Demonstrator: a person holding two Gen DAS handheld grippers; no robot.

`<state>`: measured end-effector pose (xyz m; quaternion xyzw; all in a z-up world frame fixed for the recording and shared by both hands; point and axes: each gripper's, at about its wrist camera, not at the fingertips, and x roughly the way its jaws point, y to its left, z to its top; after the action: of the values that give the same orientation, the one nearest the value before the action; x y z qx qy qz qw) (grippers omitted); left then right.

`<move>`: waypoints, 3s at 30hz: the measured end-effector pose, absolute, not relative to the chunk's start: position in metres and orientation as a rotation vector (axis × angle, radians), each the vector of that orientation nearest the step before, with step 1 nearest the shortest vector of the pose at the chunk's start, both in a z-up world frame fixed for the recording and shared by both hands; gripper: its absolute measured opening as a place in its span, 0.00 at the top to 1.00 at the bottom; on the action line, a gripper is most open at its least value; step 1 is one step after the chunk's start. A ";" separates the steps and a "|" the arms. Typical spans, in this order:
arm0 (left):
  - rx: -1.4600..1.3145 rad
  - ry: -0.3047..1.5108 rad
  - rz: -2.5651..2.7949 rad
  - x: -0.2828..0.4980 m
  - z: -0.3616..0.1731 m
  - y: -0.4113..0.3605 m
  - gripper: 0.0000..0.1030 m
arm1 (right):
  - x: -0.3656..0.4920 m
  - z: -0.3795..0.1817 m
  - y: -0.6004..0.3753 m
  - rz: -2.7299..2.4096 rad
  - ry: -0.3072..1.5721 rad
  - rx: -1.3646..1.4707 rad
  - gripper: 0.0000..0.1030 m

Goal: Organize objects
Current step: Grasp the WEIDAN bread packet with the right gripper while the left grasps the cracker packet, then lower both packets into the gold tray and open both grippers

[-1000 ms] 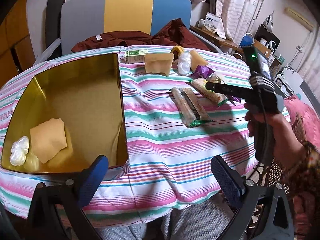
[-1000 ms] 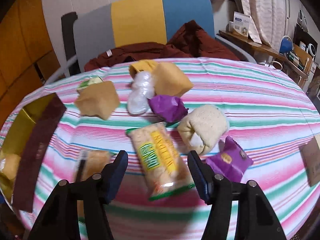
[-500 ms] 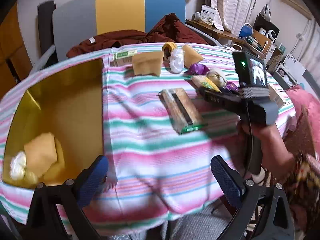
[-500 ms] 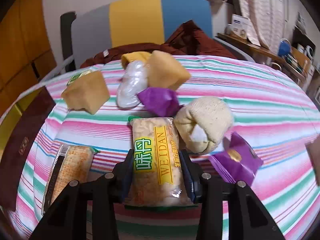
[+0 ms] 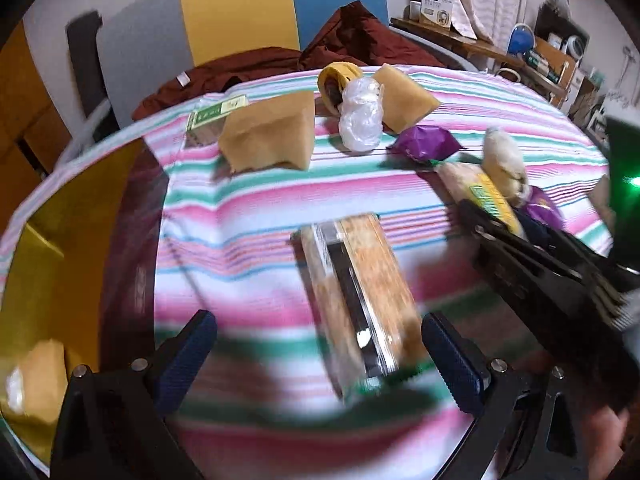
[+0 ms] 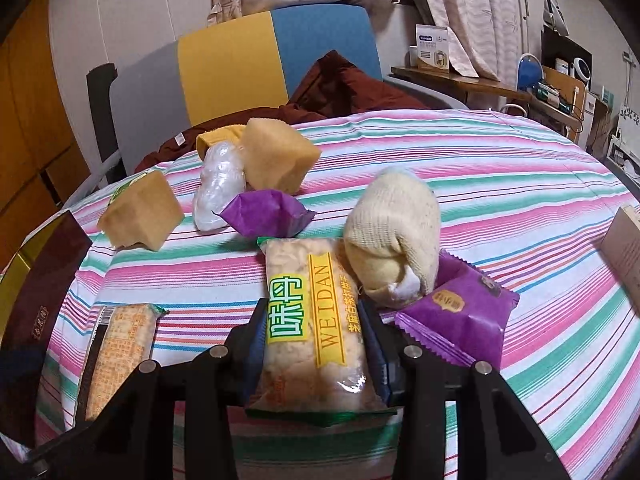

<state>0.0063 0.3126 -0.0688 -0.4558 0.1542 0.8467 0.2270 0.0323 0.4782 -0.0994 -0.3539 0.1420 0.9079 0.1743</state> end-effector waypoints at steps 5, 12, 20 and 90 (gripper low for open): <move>-1.192 0.383 2.364 0.002 -0.074 0.314 0.00 | 0.034 -0.101 0.480 2.571 0.418 -0.987 0.58; -1.170 0.382 2.378 0.002 -0.089 0.312 0.02 | 0.036 -0.101 0.481 2.558 0.423 -0.962 0.58; -1.124 0.329 2.368 0.005 -0.090 0.308 0.15 | 0.034 -0.102 0.482 2.559 0.433 -0.960 0.58; -1.299 0.021 2.492 -0.023 -0.051 0.121 0.53 | 0.050 -0.082 0.447 2.536 0.203 -0.850 0.58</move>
<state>-0.0227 0.1205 -0.0515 -0.4558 0.0074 0.8746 0.1649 0.0497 0.4474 -0.0816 -0.3084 0.0736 0.9207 0.2274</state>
